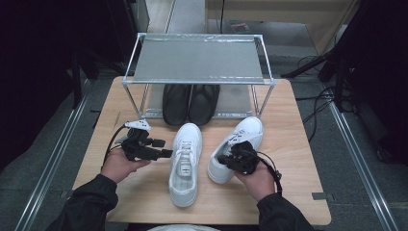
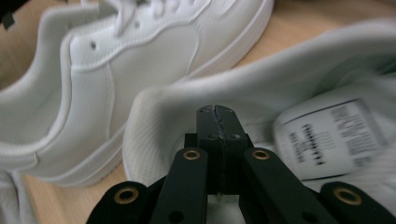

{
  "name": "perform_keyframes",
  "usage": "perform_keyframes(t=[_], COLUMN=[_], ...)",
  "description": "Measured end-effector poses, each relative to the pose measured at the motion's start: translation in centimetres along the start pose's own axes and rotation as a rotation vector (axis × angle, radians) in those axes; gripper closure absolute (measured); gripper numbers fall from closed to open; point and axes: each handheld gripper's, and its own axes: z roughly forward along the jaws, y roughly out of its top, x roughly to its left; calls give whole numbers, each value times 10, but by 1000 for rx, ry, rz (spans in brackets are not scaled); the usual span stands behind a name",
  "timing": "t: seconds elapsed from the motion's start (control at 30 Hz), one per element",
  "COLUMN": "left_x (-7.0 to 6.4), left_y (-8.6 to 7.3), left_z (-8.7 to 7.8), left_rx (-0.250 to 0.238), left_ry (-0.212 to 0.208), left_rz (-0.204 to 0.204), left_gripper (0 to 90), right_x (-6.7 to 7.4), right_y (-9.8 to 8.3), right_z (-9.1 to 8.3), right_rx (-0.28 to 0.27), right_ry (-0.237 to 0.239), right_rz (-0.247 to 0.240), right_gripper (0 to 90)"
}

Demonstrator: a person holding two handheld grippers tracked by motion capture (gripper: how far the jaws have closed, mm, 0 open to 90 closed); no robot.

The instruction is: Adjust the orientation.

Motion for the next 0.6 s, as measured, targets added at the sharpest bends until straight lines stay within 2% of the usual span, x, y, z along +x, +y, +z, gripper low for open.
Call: perform_keyframes(t=[0.03,0.2,0.37,0.6], left_x=[0,1,1,2], left_y=[0,3,6,9], left_z=[0,3,5,6], left_rx=[-2,-6,-3,-10], left_ry=[-4,-9,-13,-22], left_rz=[0,0,4,4], left_gripper=[387,387,387,387], right_x=[1,-4,-3,8], right_y=[-1,-4,-8,-18], right_z=[1,1,-1,-8], right_rx=[2,15,21,53], right_ry=[-4,40,52,61], right_rz=[5,51,61,24], right_gripper=[900,900,900,900])
